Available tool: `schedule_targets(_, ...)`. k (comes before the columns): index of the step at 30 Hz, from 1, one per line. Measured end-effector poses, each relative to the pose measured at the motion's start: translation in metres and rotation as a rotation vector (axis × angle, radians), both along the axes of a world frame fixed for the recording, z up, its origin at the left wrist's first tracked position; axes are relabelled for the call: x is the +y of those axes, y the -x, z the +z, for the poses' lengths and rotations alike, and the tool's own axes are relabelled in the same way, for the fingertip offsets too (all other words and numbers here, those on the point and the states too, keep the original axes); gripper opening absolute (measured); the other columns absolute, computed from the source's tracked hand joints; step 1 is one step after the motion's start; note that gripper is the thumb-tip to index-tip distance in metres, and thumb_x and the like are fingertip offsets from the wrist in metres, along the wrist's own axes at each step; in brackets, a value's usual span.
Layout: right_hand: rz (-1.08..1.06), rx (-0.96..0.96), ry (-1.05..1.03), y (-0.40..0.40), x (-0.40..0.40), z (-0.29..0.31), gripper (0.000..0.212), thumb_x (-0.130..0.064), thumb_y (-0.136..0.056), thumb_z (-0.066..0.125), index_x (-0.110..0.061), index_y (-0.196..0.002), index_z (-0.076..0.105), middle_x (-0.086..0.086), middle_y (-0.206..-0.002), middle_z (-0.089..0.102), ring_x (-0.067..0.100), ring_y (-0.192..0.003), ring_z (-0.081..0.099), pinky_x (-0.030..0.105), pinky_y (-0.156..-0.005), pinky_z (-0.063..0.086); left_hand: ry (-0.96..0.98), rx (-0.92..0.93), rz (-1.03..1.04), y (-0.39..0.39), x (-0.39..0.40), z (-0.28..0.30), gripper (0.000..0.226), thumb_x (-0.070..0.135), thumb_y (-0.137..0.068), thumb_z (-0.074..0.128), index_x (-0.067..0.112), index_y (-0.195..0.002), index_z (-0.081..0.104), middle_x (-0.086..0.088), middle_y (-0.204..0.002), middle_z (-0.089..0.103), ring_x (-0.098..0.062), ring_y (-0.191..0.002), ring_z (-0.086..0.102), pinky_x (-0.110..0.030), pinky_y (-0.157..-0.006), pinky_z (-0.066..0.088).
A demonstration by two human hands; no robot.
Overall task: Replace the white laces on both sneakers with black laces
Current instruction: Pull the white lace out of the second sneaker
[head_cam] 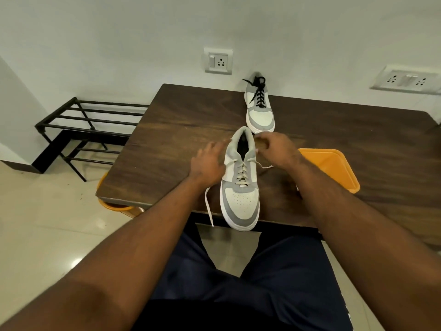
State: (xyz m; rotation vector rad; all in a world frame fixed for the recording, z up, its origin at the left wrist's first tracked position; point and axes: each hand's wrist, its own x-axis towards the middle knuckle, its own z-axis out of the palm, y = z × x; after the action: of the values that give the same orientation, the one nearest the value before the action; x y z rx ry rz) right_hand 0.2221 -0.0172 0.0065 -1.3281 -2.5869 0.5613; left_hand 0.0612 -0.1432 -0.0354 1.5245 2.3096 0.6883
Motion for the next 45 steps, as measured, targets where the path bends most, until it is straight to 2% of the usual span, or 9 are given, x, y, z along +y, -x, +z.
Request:
schedule_targets(3, 0.184, -0.039, 0.170, 0.010, -0.009, -0.012, 0.041, -0.013, -0.090, 0.062, -0.023, -0.129, 0.061, 0.004, -0.117, 0.067, 0.016, -0.094, 0.060, 0.026, -0.083, 0.047, 0.113, 0.034, -0.122, -0.011, 0.013, 0.007, 0.068, 0.010, -0.092, 0.049, 0.046, -0.146, 0.033, 0.006, -0.142, 0.048, -0.021, -0.128, 0.045, -0.048, -0.097, 0.025)
schedule_targets(7, 0.135, 0.003, 0.128, 0.010, -0.011, -0.021, 0.025, -0.021, -0.089, 0.065, -0.020, -0.114, 0.068, 0.005, -0.109, 0.068, 0.019, -0.093, 0.062, 0.034, -0.081, 0.054, 0.148, 0.104, -0.161, -0.007, 0.019, 0.008, 0.047, 0.017, -0.095, 0.045, 0.039, -0.137, 0.044, 0.007, -0.139, 0.053, -0.018, -0.122, 0.052, -0.052, -0.106, 0.020)
schedule_targets(14, 0.175, -0.010, 0.071, -0.008, -0.006, -0.024, 0.008, -0.023, -0.090, 0.066, -0.016, -0.086, 0.064, 0.000, -0.087, 0.065, 0.020, -0.085, 0.060, 0.035, -0.074, 0.049, -0.006, 0.057, -0.036, 0.004, 0.001, -0.011, 0.027, 0.016, -0.094, 0.038, 0.037, -0.110, 0.044, 0.006, -0.093, 0.070, -0.019, -0.090, 0.064, -0.036, -0.097, 0.023)
schedule_targets(19, 0.155, 0.002, 0.028, -0.004, -0.008, -0.027, 0.011, -0.029, -0.086, 0.068, -0.023, -0.095, 0.072, 0.001, -0.098, 0.050, 0.020, -0.095, 0.055, 0.034, -0.083, 0.048, -0.016, -0.080, -0.033, 0.000, 0.000, -0.006, 0.022, 0.023, -0.093, 0.043, 0.034, -0.111, 0.048, 0.007, -0.104, 0.068, -0.016, -0.094, 0.058, -0.040, -0.100, 0.024)
schedule_targets(24, 0.170, -0.071, 0.013, 0.020, -0.016, -0.020, 0.021, -0.040, -0.089, 0.061, -0.035, -0.106, 0.072, 0.000, -0.120, 0.044, 0.024, -0.115, 0.039, 0.040, -0.102, 0.038, -0.035, -0.182, 0.059, -0.011, 0.000, -0.002, 0.016, 0.034, -0.097, 0.041, 0.033, -0.108, 0.052, 0.008, -0.094, 0.065, -0.016, -0.094, 0.055, -0.043, -0.100, 0.025)
schedule_targets(30, 0.090, -0.021, 0.129, 0.035, -0.024, -0.027, 0.017, -0.032, -0.088, 0.062, -0.030, -0.071, 0.064, 0.000, -0.135, 0.047, 0.025, -0.129, 0.038, 0.046, -0.107, 0.033, -0.076, -0.207, 0.127, -0.014, 0.000, -0.005, 0.014, 0.048, -0.099, 0.044, 0.037, -0.094, 0.050, 0.013, -0.095, 0.069, -0.010, -0.088, 0.054, -0.038, -0.087, 0.024)
schedule_targets(38, -0.215, 0.381, 0.155, 0.005, -0.026, -0.049, 0.007, -0.025, -0.092, 0.060, -0.030, -0.086, 0.060, 0.006, -0.140, 0.044, 0.027, -0.129, 0.041, 0.048, -0.108, 0.036, -0.092, -0.280, 0.159, -0.011, 0.001, -0.006, 0.014, 0.047, -0.097, 0.050, 0.035, -0.096, 0.057, 0.012, -0.106, 0.070, -0.010, -0.094, 0.055, -0.038, -0.090, 0.025)
schedule_targets(42, -0.095, 0.340, 0.125, 0.012, -0.032, -0.046, 0.028, -0.026, -0.089, 0.065, -0.028, -0.117, 0.067, 0.002, -0.150, 0.037, 0.026, -0.138, 0.028, 0.047, -0.113, 0.028, -0.090, -0.283, 0.166, -0.016, 0.002, -0.005, 0.011, 0.045, -0.098, 0.051, 0.036, -0.094, 0.055, 0.012, -0.102, 0.071, -0.010, -0.093, 0.056, -0.036, -0.086, 0.022)
schedule_targets(45, -0.007, 0.167, 0.046, 0.025, -0.037, -0.037, 0.022, -0.029, -0.088, 0.067, -0.031, -0.110, 0.071, -0.004, -0.154, 0.033, 0.026, -0.143, 0.019, 0.049, -0.114, 0.021, -0.088, -0.278, 0.176, -0.015, 0.002, -0.006, 0.011, 0.045, -0.098, 0.050, 0.036, -0.094, 0.055, 0.012, -0.099, 0.071, -0.011, -0.094, 0.059, -0.037, -0.086, 0.023)
